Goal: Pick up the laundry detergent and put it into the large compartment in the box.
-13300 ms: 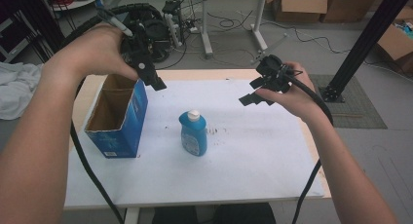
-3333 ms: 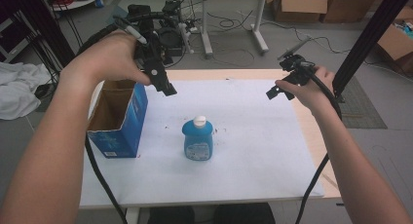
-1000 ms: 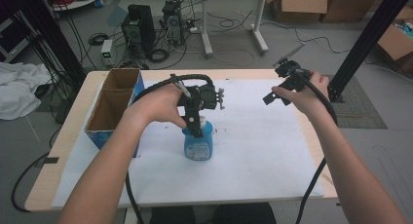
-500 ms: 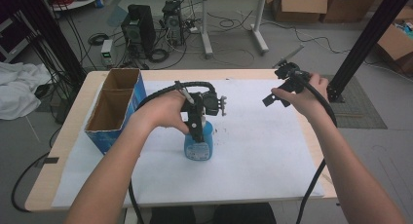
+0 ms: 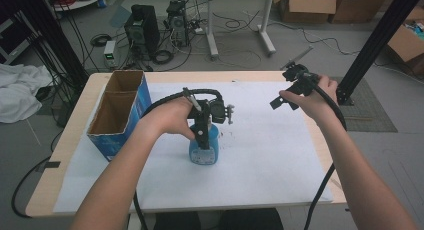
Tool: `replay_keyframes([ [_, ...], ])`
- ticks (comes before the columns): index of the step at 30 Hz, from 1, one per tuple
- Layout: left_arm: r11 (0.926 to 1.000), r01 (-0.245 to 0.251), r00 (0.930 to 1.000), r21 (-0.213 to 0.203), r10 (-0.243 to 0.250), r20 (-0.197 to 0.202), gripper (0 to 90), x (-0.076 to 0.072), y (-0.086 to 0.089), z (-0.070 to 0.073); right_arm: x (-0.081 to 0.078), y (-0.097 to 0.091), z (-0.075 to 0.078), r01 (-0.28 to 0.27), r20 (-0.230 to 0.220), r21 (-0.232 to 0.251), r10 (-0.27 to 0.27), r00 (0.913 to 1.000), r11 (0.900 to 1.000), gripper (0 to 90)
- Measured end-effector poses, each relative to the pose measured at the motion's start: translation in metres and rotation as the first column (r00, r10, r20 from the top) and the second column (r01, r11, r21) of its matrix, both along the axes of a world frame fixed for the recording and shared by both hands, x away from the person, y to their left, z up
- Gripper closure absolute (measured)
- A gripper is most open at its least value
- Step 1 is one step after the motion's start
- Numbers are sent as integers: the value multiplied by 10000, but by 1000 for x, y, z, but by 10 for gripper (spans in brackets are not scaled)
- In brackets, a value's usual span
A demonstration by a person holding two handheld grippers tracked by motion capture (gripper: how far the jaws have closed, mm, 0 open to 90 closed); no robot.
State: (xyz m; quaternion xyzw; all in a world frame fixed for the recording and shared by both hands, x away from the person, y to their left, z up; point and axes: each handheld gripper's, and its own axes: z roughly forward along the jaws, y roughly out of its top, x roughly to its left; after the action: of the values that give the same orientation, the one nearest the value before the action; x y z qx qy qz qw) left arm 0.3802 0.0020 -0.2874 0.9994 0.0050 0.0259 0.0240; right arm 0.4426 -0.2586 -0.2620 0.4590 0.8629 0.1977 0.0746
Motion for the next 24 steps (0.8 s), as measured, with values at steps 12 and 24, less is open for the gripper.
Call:
replay_keyframes([
  [12,10000,10,10000,5,-10,-38,173,0,-1,1,0,-2,-1,23,19,50,-23,10000,10000,166],
  [24,10000,19,10000,36,-19,11,228,1,0,2,1,-2,-2,48,2,58,-48,10000,10000,169],
])
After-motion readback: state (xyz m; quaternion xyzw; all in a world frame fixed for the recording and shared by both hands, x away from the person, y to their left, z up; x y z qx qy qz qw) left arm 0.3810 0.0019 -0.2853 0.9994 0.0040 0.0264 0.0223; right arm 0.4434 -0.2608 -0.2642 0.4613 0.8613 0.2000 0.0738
